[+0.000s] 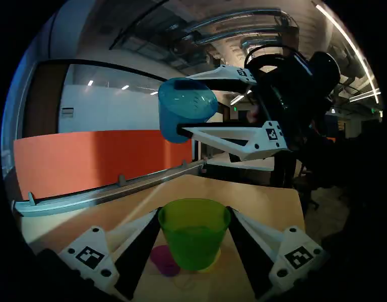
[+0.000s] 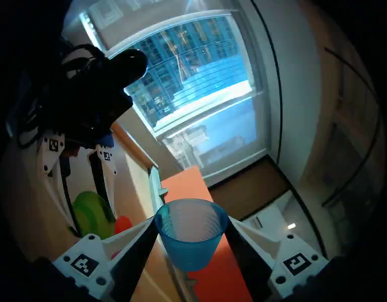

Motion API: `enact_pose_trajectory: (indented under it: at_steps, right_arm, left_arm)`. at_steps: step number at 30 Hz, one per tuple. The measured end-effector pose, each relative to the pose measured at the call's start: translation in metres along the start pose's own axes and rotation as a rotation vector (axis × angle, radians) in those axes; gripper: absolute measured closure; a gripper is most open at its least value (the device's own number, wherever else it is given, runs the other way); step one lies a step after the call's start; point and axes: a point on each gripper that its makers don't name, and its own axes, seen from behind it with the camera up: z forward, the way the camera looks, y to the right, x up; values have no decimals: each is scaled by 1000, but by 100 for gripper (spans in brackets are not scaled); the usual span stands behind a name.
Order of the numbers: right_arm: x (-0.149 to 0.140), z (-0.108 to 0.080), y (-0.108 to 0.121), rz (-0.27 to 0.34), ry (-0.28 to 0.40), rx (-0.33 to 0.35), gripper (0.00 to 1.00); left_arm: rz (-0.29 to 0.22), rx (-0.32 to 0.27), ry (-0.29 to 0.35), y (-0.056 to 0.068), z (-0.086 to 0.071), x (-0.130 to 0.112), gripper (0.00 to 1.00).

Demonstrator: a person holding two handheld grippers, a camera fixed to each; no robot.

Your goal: Pour water

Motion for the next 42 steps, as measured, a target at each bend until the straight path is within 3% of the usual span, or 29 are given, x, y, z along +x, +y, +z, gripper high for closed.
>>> enact_pose_trajectory:
  at_steps: [13,19,24,42]
  right_arm:
    - [4,-18,-14,539,10,56,9]
    - [1,-24,-17,718,10,81,9]
    - [-11,-31,-21,772,-9,92,9]
    - [-76,-66,-45,846,-117,67,9]
  left_arm:
    - [13,21,2,-5,-7,8,11]
    - [22,31,-6,-7,-9,8,11]
    - [24,40,-12,-10,-10,7,11]
    - [30,119,-73,-43,-33,-14,11]
